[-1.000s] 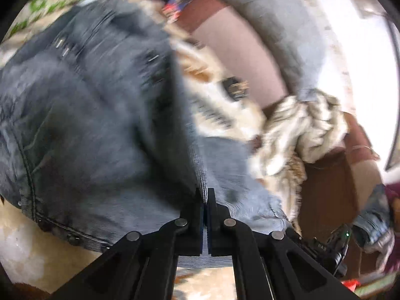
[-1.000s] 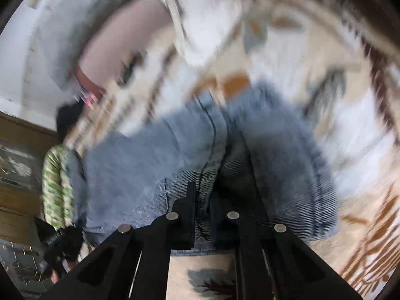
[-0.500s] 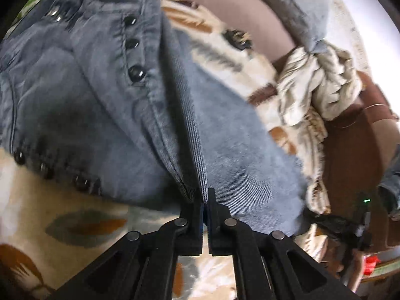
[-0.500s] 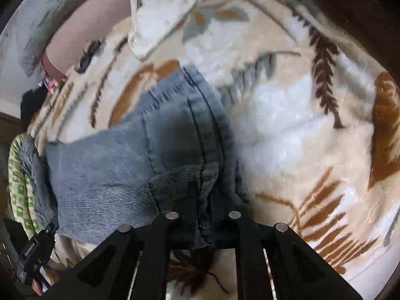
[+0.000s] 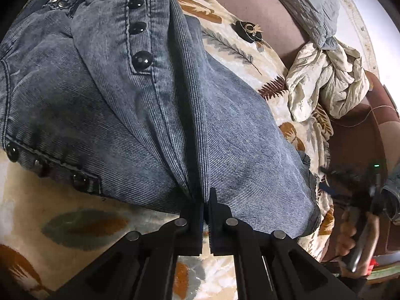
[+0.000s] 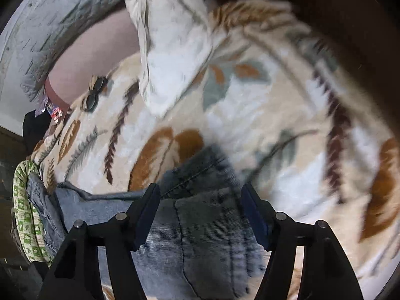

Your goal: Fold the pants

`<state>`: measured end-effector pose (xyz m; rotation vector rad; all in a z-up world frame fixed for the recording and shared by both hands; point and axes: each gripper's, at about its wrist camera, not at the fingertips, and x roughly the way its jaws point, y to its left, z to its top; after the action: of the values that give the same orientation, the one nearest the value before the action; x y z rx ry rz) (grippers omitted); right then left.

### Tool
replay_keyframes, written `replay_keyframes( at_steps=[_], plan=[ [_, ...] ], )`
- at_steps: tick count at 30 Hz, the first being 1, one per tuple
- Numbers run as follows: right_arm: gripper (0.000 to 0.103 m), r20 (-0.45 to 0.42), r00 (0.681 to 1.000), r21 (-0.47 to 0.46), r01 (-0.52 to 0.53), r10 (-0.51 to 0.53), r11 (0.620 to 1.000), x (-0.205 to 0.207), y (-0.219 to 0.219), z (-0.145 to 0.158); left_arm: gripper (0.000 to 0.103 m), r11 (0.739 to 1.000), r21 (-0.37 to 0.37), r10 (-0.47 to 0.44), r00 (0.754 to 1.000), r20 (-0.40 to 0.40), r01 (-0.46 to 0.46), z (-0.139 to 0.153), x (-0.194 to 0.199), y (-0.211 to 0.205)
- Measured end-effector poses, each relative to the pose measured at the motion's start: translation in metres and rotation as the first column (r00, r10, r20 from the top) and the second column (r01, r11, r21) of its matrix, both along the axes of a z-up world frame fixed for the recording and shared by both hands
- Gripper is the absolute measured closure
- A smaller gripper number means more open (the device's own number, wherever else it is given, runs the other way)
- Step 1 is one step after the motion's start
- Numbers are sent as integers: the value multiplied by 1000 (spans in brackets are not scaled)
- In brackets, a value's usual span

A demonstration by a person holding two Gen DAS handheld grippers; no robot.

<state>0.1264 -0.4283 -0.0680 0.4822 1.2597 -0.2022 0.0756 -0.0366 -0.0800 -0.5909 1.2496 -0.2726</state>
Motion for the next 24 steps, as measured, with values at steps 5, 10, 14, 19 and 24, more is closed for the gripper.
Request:
replay_keyframes(
  at_steps=[5,10,14,19,24],
  plan=[
    [58,-54,998,13,-34,35,999,2,-4,-20,99,1000,5,-4,1000,13,4,3,-2,1],
    [87,-85,992,-78,-99,92,992,5,5,-17,98,1000,9,-13,999,39,13,7,-3,-3],
    [90,32,998,-123,-44,48,991,1,1,19,101,999,-39,-5,994,109,10,20,-9,0],
    [90,164,986,-162,-12,39,987,10,0,57,101,999,-27,-14,976,217,20,41,-12,-7],
    [88,21,1000,-138,-18,21,990,39,-8,-2,101,1000,1,-15,993,118,15,6,2,-11]
  ],
)
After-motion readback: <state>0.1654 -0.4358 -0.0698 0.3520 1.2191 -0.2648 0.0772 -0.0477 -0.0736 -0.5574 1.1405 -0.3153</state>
